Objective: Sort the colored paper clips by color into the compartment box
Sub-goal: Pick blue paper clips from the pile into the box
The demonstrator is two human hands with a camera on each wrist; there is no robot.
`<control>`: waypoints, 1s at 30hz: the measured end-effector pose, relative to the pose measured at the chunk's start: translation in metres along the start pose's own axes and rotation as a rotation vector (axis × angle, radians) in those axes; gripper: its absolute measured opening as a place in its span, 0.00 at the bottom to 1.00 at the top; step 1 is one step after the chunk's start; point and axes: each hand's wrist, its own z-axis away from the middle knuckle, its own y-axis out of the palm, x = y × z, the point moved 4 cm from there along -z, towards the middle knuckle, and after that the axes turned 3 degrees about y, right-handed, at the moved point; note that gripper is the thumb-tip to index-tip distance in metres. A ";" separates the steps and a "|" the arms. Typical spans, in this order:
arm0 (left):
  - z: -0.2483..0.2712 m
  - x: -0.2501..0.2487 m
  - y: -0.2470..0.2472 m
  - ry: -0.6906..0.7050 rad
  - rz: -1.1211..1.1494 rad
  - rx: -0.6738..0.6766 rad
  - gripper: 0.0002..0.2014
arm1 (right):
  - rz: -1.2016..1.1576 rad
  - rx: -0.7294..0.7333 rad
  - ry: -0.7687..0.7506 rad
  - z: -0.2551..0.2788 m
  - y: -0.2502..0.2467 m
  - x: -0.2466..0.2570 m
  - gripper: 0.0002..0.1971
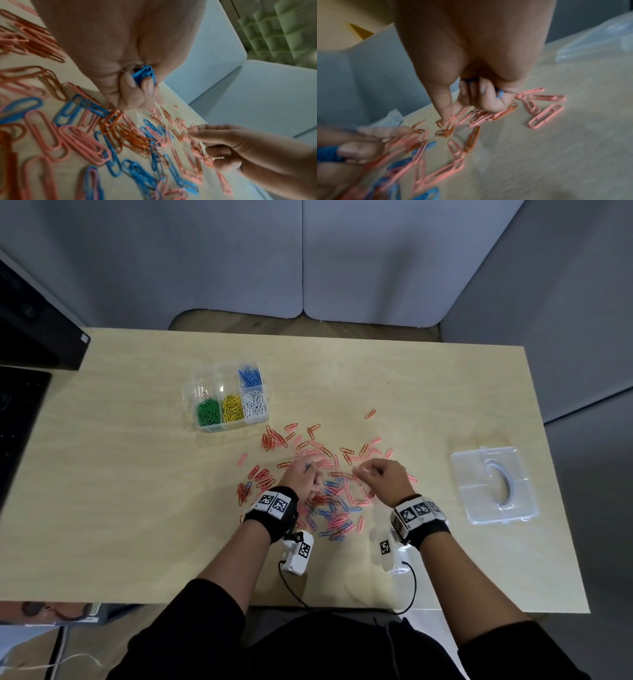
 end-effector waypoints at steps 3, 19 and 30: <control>0.004 -0.009 0.001 0.028 -0.062 -0.029 0.17 | 0.127 -0.092 0.059 0.000 -0.010 -0.005 0.09; -0.005 -0.016 0.000 0.290 -0.849 0.003 0.08 | 0.400 -0.102 0.064 0.012 0.021 0.019 0.05; -0.002 -0.022 -0.002 0.103 -0.885 0.043 0.10 | 0.393 0.004 -0.030 0.006 0.030 0.025 0.10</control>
